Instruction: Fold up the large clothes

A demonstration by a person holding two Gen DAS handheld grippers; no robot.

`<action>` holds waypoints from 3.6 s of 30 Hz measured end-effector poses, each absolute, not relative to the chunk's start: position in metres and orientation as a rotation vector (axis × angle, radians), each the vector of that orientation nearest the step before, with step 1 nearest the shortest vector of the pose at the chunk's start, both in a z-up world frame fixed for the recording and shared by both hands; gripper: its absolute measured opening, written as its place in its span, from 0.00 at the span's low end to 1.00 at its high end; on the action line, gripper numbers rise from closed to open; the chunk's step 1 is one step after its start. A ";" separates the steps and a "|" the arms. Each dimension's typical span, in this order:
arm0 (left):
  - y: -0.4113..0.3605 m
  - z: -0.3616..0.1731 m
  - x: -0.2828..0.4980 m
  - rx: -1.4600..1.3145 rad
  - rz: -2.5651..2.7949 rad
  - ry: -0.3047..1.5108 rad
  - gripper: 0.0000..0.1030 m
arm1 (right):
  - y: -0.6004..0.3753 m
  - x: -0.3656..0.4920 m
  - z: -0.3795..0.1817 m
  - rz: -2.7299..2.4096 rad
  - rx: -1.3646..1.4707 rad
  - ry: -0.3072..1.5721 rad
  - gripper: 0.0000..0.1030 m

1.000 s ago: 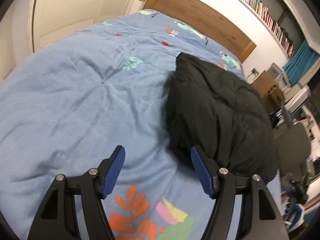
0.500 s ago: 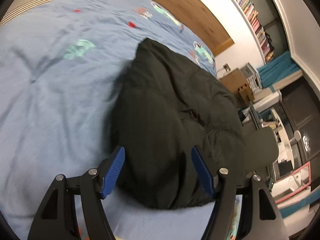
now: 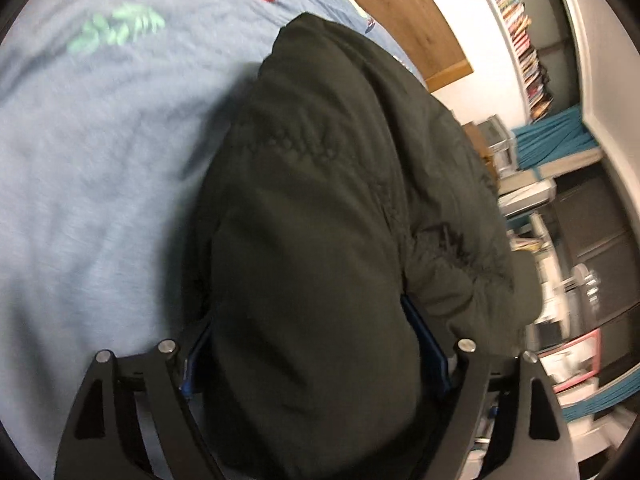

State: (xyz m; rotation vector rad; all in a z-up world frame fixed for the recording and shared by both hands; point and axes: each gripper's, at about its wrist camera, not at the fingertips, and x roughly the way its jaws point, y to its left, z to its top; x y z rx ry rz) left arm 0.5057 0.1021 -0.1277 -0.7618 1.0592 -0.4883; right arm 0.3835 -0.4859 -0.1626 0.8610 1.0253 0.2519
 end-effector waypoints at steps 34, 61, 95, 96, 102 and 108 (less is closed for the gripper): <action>0.020 0.108 0.420 -0.445 -0.791 0.659 0.18 | -0.369 0.339 0.081 0.528 0.432 0.588 0.27; 0.148 -0.049 0.275 -0.636 -0.549 0.968 0.50 | -0.488 0.197 -0.082 0.089 0.596 0.928 1.00; 0.064 0.073 0.050 -0.240 -0.166 0.774 0.57 | -0.350 0.043 0.005 0.035 0.287 0.806 1.00; 0.059 0.075 0.045 -0.227 -0.162 0.766 0.57 | -0.344 0.038 0.006 0.036 0.276 0.802 1.00; 0.024 0.090 0.017 -0.108 -0.161 0.712 0.64 | -0.317 0.019 0.011 0.060 0.226 0.787 1.00; -0.005 0.103 -0.002 -0.005 -0.143 0.676 0.65 | -0.302 0.008 0.013 0.078 0.219 0.770 1.00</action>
